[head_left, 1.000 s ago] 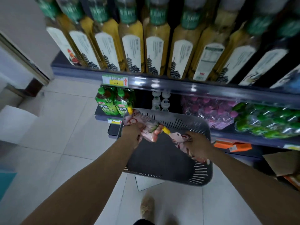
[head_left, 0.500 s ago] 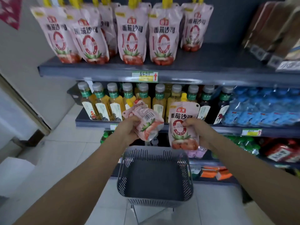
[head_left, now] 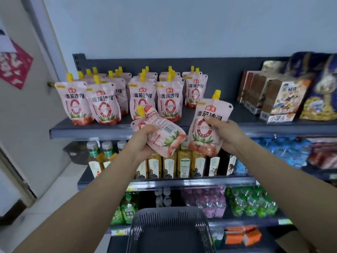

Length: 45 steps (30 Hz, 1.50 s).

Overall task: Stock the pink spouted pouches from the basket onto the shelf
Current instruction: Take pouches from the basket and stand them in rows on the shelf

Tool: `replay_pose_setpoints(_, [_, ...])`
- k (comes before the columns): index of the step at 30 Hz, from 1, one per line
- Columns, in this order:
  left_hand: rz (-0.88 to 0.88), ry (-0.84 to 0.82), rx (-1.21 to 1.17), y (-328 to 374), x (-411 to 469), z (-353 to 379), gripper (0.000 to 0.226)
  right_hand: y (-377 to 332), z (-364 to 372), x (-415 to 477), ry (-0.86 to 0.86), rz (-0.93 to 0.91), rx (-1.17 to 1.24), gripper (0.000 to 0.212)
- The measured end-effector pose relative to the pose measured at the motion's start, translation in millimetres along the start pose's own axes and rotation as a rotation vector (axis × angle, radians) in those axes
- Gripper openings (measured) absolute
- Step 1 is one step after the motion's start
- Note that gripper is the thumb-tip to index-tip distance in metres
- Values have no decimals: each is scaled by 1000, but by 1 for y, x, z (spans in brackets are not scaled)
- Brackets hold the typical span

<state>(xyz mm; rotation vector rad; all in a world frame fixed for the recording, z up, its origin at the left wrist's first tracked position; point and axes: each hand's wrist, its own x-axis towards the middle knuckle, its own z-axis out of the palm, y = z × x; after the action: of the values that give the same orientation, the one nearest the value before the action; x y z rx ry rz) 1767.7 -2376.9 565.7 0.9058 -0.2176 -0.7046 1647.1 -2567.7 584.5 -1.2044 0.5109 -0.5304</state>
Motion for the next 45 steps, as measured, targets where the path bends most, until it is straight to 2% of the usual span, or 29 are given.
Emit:
replay_pose_setpoints(2, [-28,-41,27,6,-2,12,22,-14,0,6,-14,-70,-20,9])
replay_pose_setpoints(4, [-21,-71,48,10,-2,26,18,-28,-3,15,-12,-125,-74,10])
replay_pose_setpoints(8, [20,-81,56,15,7,52,22,-52,-8,38,6,-162,-98,21])
replay_pose_setpoints(12, [37,-84,22,15,22,77,30,-65,-17,65,35,-197,-116,11])
replay_pose_setpoints(14, [58,-80,11,13,32,93,29,-70,-25,82,46,-199,-116,19])
replay_pose_setpoints(16, [73,-51,45,8,44,109,27,-75,-33,100,64,-205,-126,25])
replay_pose_setpoints(18, [72,3,125,0,60,124,25,-81,-42,117,74,-207,-157,17])
replay_pose_setpoints(20, [73,63,225,-9,74,138,20,-86,-49,135,66,-201,-172,20])
replay_pose_setpoints(30, [200,210,432,-28,115,154,22,-80,-50,206,-123,-148,-221,23])
replay_pose_setpoints(36, [268,272,499,-23,120,155,24,-72,-25,234,-205,-145,-196,35])
replay_pose_setpoints(45, [260,363,513,-30,130,152,25,-60,-21,264,-271,-102,-220,38])
